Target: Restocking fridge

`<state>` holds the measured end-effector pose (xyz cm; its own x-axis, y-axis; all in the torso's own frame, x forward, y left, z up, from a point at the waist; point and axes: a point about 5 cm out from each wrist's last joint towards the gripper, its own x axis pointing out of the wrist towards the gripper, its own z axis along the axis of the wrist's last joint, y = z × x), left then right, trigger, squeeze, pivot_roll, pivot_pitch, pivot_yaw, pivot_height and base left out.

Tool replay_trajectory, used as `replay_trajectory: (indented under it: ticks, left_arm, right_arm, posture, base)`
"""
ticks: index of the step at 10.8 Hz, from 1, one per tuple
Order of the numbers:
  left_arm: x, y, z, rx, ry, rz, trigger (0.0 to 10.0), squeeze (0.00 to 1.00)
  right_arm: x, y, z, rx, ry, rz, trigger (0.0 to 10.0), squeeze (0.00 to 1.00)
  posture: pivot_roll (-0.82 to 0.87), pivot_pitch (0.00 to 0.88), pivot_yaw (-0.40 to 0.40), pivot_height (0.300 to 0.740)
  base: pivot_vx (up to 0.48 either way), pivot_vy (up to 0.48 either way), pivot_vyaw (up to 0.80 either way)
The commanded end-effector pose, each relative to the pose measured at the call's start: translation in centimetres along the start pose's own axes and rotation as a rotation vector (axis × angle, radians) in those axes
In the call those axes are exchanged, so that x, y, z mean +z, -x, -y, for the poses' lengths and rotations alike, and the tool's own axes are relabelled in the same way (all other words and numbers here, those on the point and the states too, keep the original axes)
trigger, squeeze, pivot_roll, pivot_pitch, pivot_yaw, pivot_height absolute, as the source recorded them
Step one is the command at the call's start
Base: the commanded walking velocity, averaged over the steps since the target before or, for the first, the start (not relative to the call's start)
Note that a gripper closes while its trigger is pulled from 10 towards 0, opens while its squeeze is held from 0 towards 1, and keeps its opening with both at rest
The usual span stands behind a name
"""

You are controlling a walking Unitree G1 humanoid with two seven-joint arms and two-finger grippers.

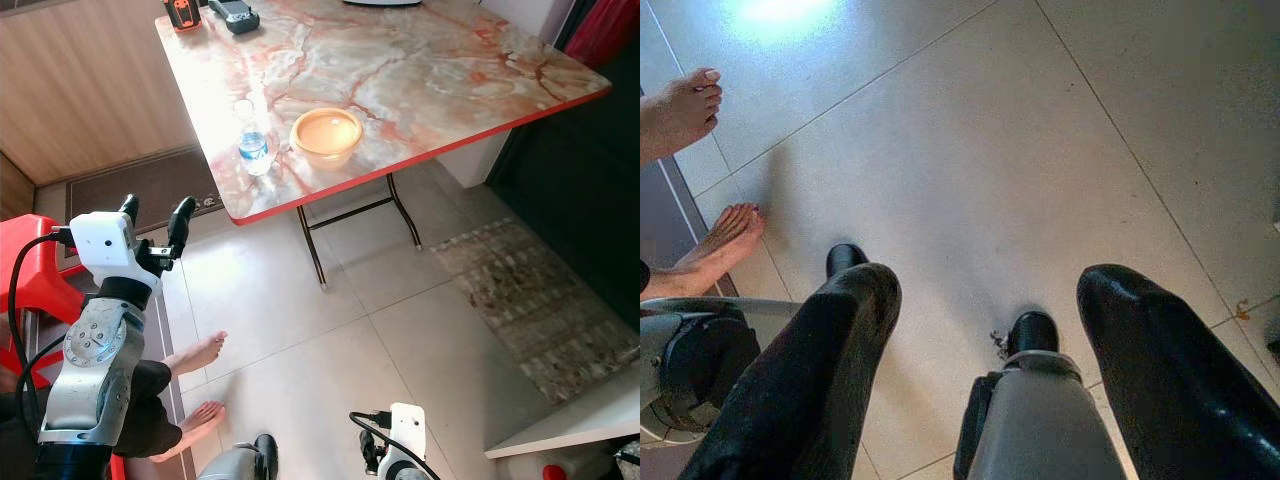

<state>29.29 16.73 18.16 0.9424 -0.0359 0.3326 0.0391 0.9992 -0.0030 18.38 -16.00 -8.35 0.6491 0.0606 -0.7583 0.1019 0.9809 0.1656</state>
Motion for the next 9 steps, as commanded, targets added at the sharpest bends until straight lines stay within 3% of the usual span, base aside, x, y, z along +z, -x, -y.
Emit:
replay_trajectory:
  ticks: [1,9]
  left_arm:
    - [0.44,0.04,-0.06,-0.002,-0.014,0.014,10.0,0.00]
    - [0.75,-0.17,0.23,-0.005,-0.002,0.021,10.0,0.00]
  right_arm:
    - [-0.60,0.13,-0.08,0.002,0.001,-0.017,10.0,0.00]
    - [-0.41,0.08,-0.01,0.010,0.012,-0.021,10.0,0.00]
  posture:
    - [0.15,0.171,0.046,0.740]
    - [0.15,0.190,0.045,0.740]
  base:
    - [0.270,0.000,0.00]
    - [0.292,0.000,0.00]
